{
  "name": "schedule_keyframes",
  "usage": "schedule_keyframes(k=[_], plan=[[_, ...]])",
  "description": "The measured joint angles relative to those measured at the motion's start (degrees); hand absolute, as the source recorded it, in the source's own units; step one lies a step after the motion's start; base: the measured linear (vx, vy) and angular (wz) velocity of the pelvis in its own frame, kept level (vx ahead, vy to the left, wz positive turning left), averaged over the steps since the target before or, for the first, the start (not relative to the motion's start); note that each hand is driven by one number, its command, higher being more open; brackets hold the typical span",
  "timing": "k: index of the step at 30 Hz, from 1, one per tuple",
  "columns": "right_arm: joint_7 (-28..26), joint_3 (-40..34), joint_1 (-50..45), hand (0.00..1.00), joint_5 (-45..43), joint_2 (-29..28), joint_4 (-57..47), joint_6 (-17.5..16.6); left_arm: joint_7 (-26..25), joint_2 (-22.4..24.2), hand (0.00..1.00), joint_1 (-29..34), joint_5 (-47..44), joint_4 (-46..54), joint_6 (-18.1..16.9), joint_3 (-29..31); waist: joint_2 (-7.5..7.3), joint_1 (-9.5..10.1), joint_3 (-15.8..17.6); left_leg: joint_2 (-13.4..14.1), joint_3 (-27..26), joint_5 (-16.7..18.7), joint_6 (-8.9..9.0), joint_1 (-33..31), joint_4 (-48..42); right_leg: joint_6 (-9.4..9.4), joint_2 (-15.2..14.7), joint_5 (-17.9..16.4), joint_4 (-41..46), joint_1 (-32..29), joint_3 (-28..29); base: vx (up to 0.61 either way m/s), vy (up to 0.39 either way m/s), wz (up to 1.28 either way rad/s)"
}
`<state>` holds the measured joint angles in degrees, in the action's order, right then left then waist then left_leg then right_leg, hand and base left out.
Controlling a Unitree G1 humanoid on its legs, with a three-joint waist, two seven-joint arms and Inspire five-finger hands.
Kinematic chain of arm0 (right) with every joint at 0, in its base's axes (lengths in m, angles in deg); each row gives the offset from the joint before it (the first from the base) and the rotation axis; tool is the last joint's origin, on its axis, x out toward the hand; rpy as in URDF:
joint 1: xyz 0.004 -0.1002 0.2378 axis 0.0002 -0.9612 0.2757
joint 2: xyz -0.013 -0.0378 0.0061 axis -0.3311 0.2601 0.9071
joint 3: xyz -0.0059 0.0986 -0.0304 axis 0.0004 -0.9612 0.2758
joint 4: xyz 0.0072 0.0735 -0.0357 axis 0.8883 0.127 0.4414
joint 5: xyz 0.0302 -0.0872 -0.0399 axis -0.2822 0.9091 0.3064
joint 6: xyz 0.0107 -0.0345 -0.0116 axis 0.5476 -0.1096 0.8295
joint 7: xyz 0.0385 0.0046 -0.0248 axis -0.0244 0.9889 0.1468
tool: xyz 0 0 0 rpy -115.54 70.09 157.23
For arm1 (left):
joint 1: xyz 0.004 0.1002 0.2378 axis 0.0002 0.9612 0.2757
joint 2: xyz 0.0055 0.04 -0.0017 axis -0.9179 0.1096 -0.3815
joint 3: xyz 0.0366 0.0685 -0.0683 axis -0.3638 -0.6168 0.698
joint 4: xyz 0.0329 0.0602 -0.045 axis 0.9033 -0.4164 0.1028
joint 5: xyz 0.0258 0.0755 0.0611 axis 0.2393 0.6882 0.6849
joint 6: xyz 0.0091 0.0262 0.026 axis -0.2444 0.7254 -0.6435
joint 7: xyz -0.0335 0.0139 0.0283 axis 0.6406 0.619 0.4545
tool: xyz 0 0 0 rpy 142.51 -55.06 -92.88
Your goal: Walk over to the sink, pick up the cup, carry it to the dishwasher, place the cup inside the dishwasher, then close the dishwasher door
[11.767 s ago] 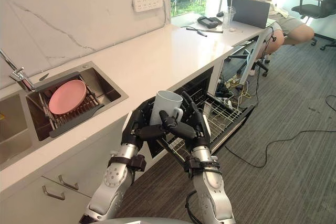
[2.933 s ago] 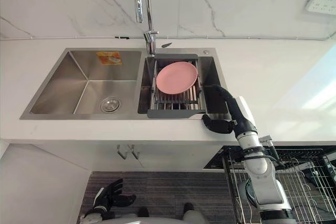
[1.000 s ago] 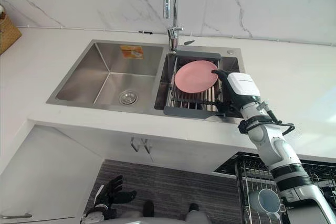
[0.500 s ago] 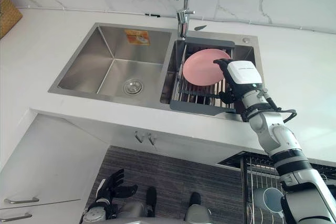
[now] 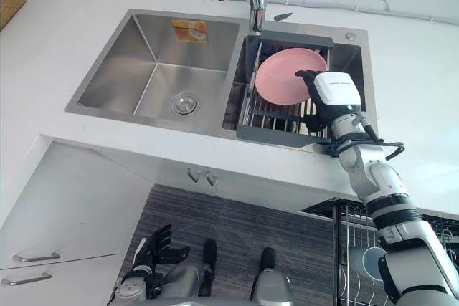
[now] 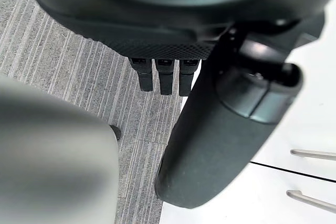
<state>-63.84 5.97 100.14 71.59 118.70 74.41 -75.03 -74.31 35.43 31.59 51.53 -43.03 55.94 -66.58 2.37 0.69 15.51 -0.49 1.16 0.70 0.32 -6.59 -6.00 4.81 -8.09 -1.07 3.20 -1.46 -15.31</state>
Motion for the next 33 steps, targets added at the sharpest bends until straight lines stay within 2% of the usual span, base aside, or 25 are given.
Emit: schedule_keyframes(k=[4,8,17,33], plan=[[0.82,0.06,1.77,0.3,1.2,0.02,0.11,0.19,-0.01,-0.04,0.9,-0.44,-0.06,-0.03,-0.02,0.02,0.07,-0.03,0.77,0.09,-0.01,-0.05,-0.05,-0.78,-0.3,-0.08,0.04,0.19,0.13,-0.73,0.03,-0.02,0.001,0.0],[0.24,0.42,1.76,0.3,1.66,-0.27,-0.37,-1.72,-0.02,-0.03,0.9,-0.52,-0.06,-0.12,-0.01,-0.01,0.08,0.0,0.78,0.14,-0.02,-0.05,-0.04,-0.78,-0.26,-0.08,0.1,0.19,0.13,-0.75,0.04,0.0,0.0,0.0],[-1.42,-0.35,1.2,0.3,-1.47,-2.26,-1.02,-0.91,-0.02,-0.03,0.9,-0.59,-0.57,-0.12,0.4,0.0,0.02,0.17,0.79,0.16,-0.09,-0.07,-0.02,0.08,0.21,-0.07,0.1,0.2,0.13,-0.16,0.12,0.0,0.0,0.0],[-2.16,-7.74,-11.2,0.3,-5.52,-8.75,-12.59,0.4,0.22,-0.17,0.9,-0.55,-0.26,-0.34,1.73,0.21,-0.45,0.07,0.47,0.54,-0.54,-0.65,0.27,7.25,5.05,0.12,0.38,0.31,-0.17,4.46,1.15,0.01,0.001,-0.02]])
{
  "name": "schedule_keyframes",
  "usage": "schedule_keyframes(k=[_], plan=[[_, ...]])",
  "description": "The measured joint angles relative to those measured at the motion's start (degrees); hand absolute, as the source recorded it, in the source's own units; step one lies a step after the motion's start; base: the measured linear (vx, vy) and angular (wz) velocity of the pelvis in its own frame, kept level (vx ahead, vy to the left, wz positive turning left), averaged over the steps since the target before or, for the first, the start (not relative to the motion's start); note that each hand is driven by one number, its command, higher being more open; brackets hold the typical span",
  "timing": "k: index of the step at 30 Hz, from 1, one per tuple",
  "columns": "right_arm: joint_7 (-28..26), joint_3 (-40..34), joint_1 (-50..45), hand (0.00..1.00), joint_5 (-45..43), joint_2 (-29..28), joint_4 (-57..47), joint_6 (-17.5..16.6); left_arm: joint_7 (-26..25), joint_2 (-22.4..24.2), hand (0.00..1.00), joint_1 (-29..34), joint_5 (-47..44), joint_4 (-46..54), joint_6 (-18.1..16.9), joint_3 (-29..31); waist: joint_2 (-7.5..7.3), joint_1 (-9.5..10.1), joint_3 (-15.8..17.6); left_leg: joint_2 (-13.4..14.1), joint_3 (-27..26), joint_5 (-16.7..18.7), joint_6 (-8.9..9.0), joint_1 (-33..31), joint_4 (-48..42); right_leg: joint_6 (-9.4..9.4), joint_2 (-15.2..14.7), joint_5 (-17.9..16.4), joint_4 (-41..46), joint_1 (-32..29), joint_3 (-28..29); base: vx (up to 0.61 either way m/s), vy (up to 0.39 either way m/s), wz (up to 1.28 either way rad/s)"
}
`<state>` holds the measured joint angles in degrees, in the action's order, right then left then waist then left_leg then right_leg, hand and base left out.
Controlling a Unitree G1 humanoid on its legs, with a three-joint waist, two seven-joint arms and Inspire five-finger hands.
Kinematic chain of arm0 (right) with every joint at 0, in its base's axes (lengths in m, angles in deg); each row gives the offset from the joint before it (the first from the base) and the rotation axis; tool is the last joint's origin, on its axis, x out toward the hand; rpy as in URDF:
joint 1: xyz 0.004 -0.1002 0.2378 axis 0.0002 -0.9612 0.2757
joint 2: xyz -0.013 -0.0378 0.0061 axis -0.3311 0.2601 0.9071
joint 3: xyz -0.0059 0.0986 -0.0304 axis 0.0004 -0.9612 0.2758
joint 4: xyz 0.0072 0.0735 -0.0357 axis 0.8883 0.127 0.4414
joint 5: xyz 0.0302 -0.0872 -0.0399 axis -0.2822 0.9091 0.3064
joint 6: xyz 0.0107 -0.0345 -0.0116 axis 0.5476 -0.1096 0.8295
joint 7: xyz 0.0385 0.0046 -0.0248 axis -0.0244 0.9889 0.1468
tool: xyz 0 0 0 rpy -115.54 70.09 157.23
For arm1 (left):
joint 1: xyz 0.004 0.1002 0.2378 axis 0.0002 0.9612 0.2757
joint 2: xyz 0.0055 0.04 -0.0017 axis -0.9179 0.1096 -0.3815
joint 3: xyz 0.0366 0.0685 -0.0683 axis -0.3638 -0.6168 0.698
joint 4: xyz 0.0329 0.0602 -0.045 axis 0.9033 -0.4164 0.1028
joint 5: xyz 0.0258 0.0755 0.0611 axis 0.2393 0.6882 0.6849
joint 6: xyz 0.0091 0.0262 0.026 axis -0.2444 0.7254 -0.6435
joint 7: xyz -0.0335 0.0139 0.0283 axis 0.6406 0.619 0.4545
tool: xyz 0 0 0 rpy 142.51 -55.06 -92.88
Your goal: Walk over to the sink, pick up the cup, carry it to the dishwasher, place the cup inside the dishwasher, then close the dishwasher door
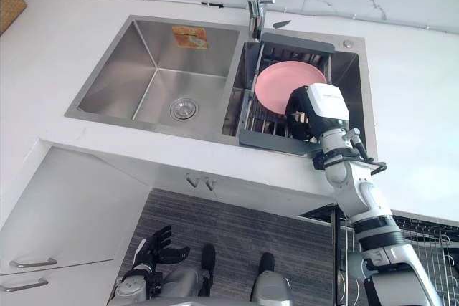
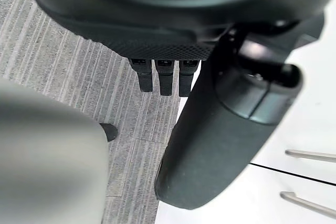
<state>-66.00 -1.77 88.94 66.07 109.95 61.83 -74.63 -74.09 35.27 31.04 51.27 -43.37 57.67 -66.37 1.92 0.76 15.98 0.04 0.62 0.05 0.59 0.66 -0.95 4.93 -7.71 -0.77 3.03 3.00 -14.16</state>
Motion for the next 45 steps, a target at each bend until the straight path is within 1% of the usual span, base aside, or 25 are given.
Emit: schedule_keyframes(k=[5,10,14,17,19,20,22,24,28,35,41,45], plan=[[-0.01,-2.52,-3.53,0.3,-1.71,-0.58,-5.89,-0.06,0.24,-0.19,0.9,0.03,0.42,-0.19,0.38,0.29,-0.38,-0.22,-0.38,0.14,-0.06,0.02,0.03,1.32,0.77,0.03,0.12,0.0,-0.05,0.88,0.45,0.0,0.0,0.0],[-0.54,-3.19,-4.18,0.3,-2.46,-0.68,-6.18,-0.07,0.93,-0.67,0.9,0.05,0.54,-0.41,0.68,0.36,-1.34,-0.14,-1.21,0.29,-0.14,0.1,0.15,2.31,0.92,0.05,0.29,-0.01,-0.24,1.79,1.33,-0.01,-0.002,0.0],[-2.02,-2.93,-4.18,0.3,-2.22,1.85,-6.16,-0.09,1.0,-0.68,0.9,0.13,0.54,-0.81,0.71,0.43,-1.4,-0.03,-2.06,0.26,-0.35,0.09,0.15,2.35,0.91,0.07,0.32,-0.02,-0.67,1.93,1.52,-0.02,-0.005,-0.01],[-2.67,-1.1,-4.18,0.3,-2.11,5.34,-6.08,-0.3,1.03,-0.69,0.9,0.16,0.54,-1.66,0.51,0.39,-1.4,-0.15,-2.76,0.24,-0.49,0.09,0.15,2.34,0.99,0.08,0.34,-0.03,-1.04,2.0,1.59,-0.01,-0.005,-0.01],[-3.09,-0.44,-4.17,0.3,-2.12,6.95,-6.06,-1.38,1.08,-0.72,0.9,0.16,0.55,-1.94,0.38,0.37,-1.43,-0.29,-2.94,0.26,-0.56,0.09,0.15,2.34,1.01,0.08,0.4,-0.03,-1.17,2.0,1.68,-0.01,-0.008,-0.02],[-3.15,0.03,-4.17,0.3,-2.12,7.58,-5.97,-1.93,1.09,-0.73,0.9,0.16,0.55,-2.19,0.37,0.35,-1.44,-0.29,-3.27,0.25,-0.59,0.07,0.15,2.33,1.09,0.08,0.42,-0.03,-1.34,2.0,1.72,0.0,0.0,0.0],[-3.4,1.18,-4.09,0.3,-2.12,8.41,-5.38,-2.13,1.08,-0.74,0.9,0.26,0.57,-2.82,0.38,0.24,-1.48,-0.2,-4.42,0.25,-0.58,0.0,0.21,2.33,1.34,0.08,0.47,-0.04,-1.59,2.02,1.71,0.0,0.0,0.0],[-3.93,2.21,-3.39,0.3,-2.17,9.16,-4.7,-2.33,1.07,-0.79,0.9,0.48,0.57,-2.82,0.28,0.26,-1.58,-0.22,-4.87,0.25,-0.55,-0.09,0.22,2.33,1.46,0.08,0.49,-0.04,-1.79,2.08,1.68,0.0,0.0,0.0],[-4.75,3.92,-1.72,0.3,-2.2,9.62,-1.08,-3.17,1.08,-1.05,0.9,0.82,0.62,-2.92,0.07,-0.03,-2.02,-0.11,-5.96,0.2,-0.13,-0.66,0.31,2.37,2.22,0.08,0.52,-0.04,-2.09,2.12,1.3,-0.02,-0.013,0.05],[-5.51,7.2,1.6,0.3,-2.13,11.1,3.21,-3.35,1.06,-1.11,0.9,0.85,0.62,-2.92,-0.07,-0.05,-2.16,-0.04,-6.05,0.13,0.3,-1.34,0.28,2.44,2.9,0.08,0.5,-0.04,-2.12,2.12,0.89,-0.04,-0.013,0.04],[-5.63,8.05,2.3,0.3,-1.98,11.59,3.9,-3.46,1.05,-1.16,0.9,0.89,0.62,-2.92,-0.1,-0.04,-2.32,-0.04,-6.15,0.1,0.38,-1.86,0.27,2.69,3.64,0.08,0.51,-0.04,-2.17,2.12,0.74,-0.03,-0.011,0.01],[-6.25,10.51,4.06,0.3,-1.91,13.12,5.64,-3.95,1.06,-1.28,0.9,0.94,0.65,-2.91,-0.2,-0.07,-2.62,0.08,-6.32,-0.03,0.44,-2.44,0.23,3.01,4.46,0.08,0.56,-0.04,-2.2,2.12,0.66,-0.04,-0.012,0.01]])
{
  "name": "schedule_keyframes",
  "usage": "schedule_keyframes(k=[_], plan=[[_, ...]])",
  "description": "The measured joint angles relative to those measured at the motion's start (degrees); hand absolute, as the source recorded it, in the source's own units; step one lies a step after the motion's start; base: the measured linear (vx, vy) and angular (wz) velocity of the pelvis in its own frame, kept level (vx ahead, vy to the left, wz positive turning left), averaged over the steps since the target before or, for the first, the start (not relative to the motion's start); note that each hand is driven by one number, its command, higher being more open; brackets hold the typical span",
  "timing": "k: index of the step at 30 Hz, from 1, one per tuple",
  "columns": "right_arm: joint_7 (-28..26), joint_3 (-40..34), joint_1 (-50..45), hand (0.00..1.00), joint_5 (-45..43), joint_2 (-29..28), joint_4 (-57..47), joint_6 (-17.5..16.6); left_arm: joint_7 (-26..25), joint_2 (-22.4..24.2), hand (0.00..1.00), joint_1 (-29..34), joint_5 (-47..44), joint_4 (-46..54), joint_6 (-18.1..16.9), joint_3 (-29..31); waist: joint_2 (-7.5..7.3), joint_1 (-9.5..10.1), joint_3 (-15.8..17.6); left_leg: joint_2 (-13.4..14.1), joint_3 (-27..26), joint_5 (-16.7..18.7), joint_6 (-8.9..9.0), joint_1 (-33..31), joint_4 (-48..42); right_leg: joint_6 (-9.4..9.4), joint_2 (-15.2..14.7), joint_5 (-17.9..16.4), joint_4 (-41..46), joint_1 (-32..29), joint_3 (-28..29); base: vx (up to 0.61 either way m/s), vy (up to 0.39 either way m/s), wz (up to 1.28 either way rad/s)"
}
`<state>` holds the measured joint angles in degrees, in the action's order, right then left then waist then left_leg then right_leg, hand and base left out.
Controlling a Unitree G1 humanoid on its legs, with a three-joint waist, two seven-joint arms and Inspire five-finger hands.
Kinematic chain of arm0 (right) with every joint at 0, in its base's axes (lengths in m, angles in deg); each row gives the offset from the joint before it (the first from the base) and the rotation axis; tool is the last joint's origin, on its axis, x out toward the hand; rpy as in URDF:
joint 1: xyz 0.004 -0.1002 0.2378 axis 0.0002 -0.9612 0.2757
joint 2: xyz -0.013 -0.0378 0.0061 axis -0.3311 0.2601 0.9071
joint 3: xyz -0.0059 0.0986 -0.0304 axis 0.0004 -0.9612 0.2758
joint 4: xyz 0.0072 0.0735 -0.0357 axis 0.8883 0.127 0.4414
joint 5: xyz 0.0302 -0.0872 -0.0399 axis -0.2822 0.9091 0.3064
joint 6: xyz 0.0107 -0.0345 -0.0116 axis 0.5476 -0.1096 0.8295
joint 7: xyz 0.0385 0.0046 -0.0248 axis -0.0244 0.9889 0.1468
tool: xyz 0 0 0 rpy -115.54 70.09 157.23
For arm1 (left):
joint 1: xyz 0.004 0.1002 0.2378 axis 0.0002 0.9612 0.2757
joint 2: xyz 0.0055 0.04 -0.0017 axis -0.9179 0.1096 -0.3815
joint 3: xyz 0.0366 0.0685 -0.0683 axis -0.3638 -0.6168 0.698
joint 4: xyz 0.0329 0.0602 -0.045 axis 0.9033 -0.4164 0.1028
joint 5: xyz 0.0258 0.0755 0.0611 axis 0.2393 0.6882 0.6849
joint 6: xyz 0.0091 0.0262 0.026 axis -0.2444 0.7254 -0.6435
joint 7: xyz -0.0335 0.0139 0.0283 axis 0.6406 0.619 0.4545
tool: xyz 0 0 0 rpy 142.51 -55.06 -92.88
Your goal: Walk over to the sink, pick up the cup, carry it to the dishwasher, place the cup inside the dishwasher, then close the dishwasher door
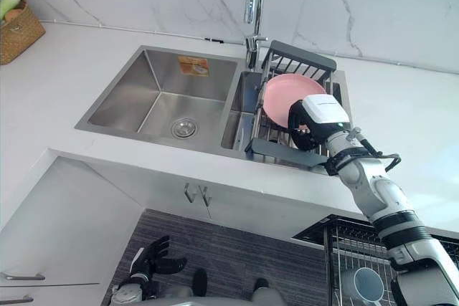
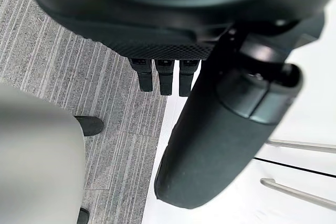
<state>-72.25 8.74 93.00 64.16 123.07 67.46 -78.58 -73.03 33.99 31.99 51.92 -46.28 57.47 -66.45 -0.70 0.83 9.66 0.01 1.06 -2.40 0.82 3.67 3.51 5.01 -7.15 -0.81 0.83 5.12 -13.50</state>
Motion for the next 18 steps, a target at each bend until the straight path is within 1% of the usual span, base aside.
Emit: schedule_keyframes(k=[7,18], plan=[[-0.47,1.91,1.7,0.3,1.26,0.51,1.9,-0.5,-0.01,-0.15,0.9,0.02,0.01,0.0,-0.07,-0.01,-0.47,0.15,-0.3,-0.1,0.07,-0.23,-0.14,0.08,0.25,0.01,-0.04,-0.01,-0.02,0.0,-0.09,-0.03,-0.01,0.0],[0.16,2.15,1.94,0.3,5.77,0.51,1.85,-0.35,-0.11,-0.15,0.9,0.02,0.09,-0.01,0.03,0.03,-0.55,0.14,-0.35,-0.14,0.46,-1.01,-0.15,0.27,1.08,0.0,-0.05,-0.01,-0.08,0.06,-0.53,-0.02,-0.007,0.01]])
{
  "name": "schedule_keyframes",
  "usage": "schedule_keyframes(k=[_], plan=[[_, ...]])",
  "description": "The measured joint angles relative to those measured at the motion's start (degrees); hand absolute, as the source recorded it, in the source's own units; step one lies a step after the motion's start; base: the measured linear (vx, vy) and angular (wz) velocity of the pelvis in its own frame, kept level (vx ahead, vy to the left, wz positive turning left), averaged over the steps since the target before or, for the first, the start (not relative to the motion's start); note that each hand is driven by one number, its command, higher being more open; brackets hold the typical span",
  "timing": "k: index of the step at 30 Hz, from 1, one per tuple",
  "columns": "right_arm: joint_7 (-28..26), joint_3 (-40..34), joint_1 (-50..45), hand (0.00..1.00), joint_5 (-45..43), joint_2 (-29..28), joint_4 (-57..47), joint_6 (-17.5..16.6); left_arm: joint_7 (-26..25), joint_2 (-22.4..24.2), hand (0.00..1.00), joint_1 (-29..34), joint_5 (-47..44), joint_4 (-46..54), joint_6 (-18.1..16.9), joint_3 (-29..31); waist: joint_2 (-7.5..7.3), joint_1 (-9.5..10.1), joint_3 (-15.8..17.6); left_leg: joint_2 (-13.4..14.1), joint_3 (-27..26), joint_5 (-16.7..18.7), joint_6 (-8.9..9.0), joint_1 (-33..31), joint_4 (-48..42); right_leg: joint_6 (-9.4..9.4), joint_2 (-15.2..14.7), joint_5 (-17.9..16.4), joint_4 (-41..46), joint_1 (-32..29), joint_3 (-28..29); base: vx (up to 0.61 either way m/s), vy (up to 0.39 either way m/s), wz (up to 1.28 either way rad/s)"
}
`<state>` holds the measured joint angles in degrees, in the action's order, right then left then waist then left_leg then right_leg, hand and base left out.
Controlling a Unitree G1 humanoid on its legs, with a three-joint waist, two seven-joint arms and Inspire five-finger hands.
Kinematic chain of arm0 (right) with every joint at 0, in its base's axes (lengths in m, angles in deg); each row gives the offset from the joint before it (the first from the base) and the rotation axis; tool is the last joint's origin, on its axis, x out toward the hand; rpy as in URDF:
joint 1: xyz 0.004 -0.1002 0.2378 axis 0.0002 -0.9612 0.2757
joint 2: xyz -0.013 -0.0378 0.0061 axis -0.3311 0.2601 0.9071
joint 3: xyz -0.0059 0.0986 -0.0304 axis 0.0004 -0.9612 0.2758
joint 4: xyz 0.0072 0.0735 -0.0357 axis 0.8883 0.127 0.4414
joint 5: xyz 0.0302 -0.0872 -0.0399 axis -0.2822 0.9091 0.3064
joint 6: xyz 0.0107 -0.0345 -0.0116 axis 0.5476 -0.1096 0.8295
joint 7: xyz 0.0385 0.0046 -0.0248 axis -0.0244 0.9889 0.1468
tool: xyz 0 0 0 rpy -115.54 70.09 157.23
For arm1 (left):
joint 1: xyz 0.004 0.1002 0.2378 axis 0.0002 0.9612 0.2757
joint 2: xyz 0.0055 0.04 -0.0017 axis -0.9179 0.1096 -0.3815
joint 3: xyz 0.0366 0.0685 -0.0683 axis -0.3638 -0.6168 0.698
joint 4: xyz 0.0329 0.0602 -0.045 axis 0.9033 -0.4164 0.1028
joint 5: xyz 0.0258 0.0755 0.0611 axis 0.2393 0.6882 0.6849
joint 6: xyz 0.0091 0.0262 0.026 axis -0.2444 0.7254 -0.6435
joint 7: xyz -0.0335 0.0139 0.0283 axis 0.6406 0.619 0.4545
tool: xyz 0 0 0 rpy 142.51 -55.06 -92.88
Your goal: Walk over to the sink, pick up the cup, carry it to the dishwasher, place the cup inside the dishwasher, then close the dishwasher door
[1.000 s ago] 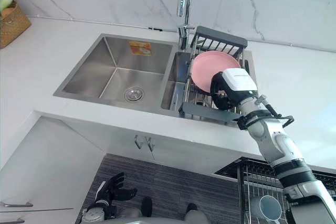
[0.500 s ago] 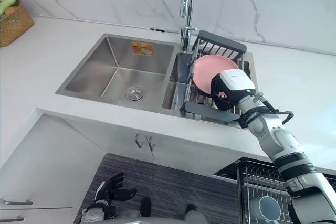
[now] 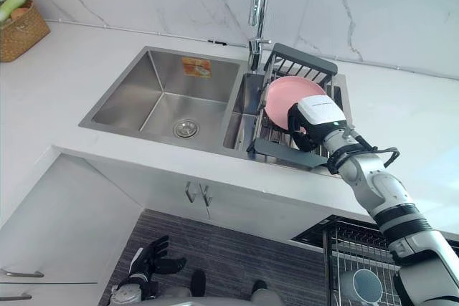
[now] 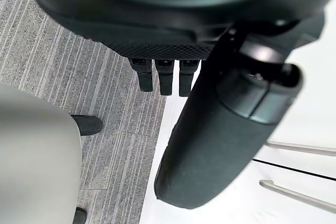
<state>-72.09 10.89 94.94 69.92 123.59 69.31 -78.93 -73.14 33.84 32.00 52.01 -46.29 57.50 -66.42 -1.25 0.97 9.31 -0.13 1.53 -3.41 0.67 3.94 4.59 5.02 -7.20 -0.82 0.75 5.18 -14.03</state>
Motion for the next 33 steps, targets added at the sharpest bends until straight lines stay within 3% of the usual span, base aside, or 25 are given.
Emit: schedule_keyframes(k=[22,29,33], plan=[[0.88,-0.19,-0.56,0.3,3.78,0.81,-2.97,-0.05,0.02,0.15,0.9,0.05,1.39,0.04,0.14,0.53,-0.02,-0.53,-0.03,-0.11,0.05,-0.3,-0.04,-0.02,0.32,0.0,-0.02,0.0,-0.45,0.02,0.08,-0.01,-0.004,0.0],[2.32,-3.19,-3.61,0.3,3.74,1.05,-6.01,0.24,-0.04,0.46,0.9,0.12,1.44,0.02,0.22,1.05,0.17,-0.66,-0.03,-0.2,0.07,-0.29,-0.03,-0.09,0.32,0.0,-0.1,0.0,-0.53,0.01,0.06,0.0,0.0,0.0],[4.27,-6.73,-4.24,0.3,3.73,1.01,-11.76,0.47,-0.13,0.47,0.9,0.35,1.46,-0.35,0.34,1.29,0.42,-1.77,-0.04,-0.23,-0.08,-0.25,-0.07,-0.04,0.35,0.02,-0.14,-0.03,-0.58,-0.04,0.34,0.0,0.0,-0.04]])
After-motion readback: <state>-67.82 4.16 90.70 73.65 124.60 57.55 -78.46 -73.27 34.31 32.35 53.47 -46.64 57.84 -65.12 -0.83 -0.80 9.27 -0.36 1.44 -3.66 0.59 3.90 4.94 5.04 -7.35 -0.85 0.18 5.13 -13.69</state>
